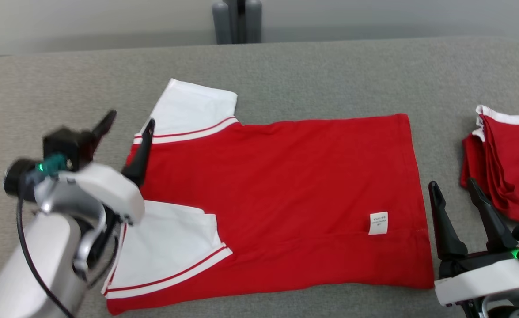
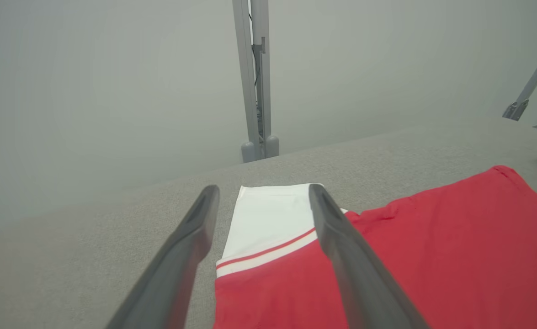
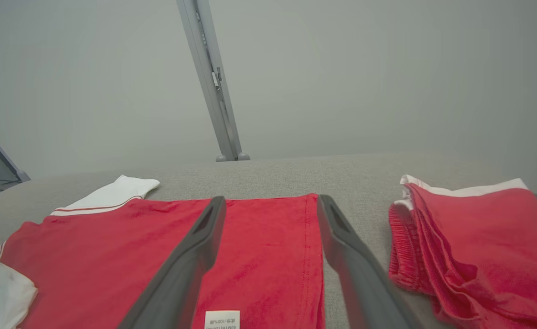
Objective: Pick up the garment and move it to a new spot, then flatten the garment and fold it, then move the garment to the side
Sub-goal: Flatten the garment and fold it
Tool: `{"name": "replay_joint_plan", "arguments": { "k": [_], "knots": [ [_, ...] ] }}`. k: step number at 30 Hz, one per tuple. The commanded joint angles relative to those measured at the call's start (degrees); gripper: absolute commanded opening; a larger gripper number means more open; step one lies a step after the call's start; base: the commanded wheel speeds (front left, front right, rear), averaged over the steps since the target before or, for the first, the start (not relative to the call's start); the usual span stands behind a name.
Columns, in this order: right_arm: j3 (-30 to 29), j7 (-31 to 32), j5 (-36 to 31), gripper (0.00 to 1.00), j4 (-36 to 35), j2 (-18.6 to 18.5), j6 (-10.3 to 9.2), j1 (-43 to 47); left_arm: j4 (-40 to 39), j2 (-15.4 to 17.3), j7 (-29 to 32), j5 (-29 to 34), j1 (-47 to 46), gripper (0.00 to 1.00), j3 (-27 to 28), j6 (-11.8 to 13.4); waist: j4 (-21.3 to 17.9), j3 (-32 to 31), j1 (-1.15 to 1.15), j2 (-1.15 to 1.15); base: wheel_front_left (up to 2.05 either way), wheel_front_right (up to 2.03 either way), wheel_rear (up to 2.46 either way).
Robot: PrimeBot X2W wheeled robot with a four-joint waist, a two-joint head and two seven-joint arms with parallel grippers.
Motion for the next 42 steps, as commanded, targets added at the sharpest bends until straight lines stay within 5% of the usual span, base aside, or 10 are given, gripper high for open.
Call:
{"name": "replay_joint_plan", "arguments": {
  "k": [1,5,10,29,30,31,32,33,42],
  "knots": [
    [0.3,-0.6,0.4,1.0,0.1,-0.1,0.04,-0.9,2.3,0.5,1.0,-0.8,-3.3,1.0,0.0,-1.4,-1.9,2.2,0.0,0.0,0.0,0.0,0.0],
    [1.9,-1.7,1.3,1.0,0.9,-0.1,0.03,-2.9,11.6,1.0,4.9,-3.5,-12.8,1.0,-0.5,-6.9,-4.7,6.0,0.0,0.0,0.0,0.0,0.0],
    [3.7,-4.1,2.7,1.0,2.6,-0.1,0.03,-5.2,22.0,2.3,6.1,-4.3,-22.4,1.0,-0.8,-10.3,-8.0,10.9,0.0,0.0,0.0,0.0,0.0],
    [5.6,-8.4,5.3,1.0,7.7,-0.1,0.03,-9.3,45.7,1.7,-3.2,-2.6,-36.7,1.0,-4.3,-12.1,-10.3,18.7,0.0,0.0,0.0,0.0,0.0],
    [5.7,-8.5,5.6,1.0,7.9,-0.1,0.03,-9.5,47.4,1.5,-3.8,-2.9,-37.5,0.95,-4.6,-12.2,-10.4,18.9,0.0,0.0,0.0,0.0,0.0],
    [5.6,-8.6,5.7,1.0,7.9,-0.1,0.03,-9.5,48.4,1.3,-3.7,-3.1,-37.8,0.33,-4.8,-12.2,-10.5,18.9,0.0,0.0,0.0,0.0,0.0],
    [5.6,-8.6,5.7,1.0,7.9,-0.1,0.03,-9.5,48.4,1.3,-3.7,-3.1,-37.8,0.33,-4.8,-12.2,-10.5,18.9,0.0,0.0,0.0,0.0,0.0],
    [5.4,-8.8,5.9,1.0,7.9,-0.1,0.03,-9.5,49.1,1.0,-3.6,-3.3,-38.0,0.0,-5.1,-12.3,-10.5,18.9,0.0,0.0,0.0,0.0,0.0],
    [5.2,-6.2,7.0,1.0,10.2,-1.7,0.03,-20.5,53.6,-0.6,-6.7,-3.1,-41.0,0.0,-7.0,-12.3,-9.5,19.2,0.0,0.0,0.0,0.0,0.0]
  ]
}}
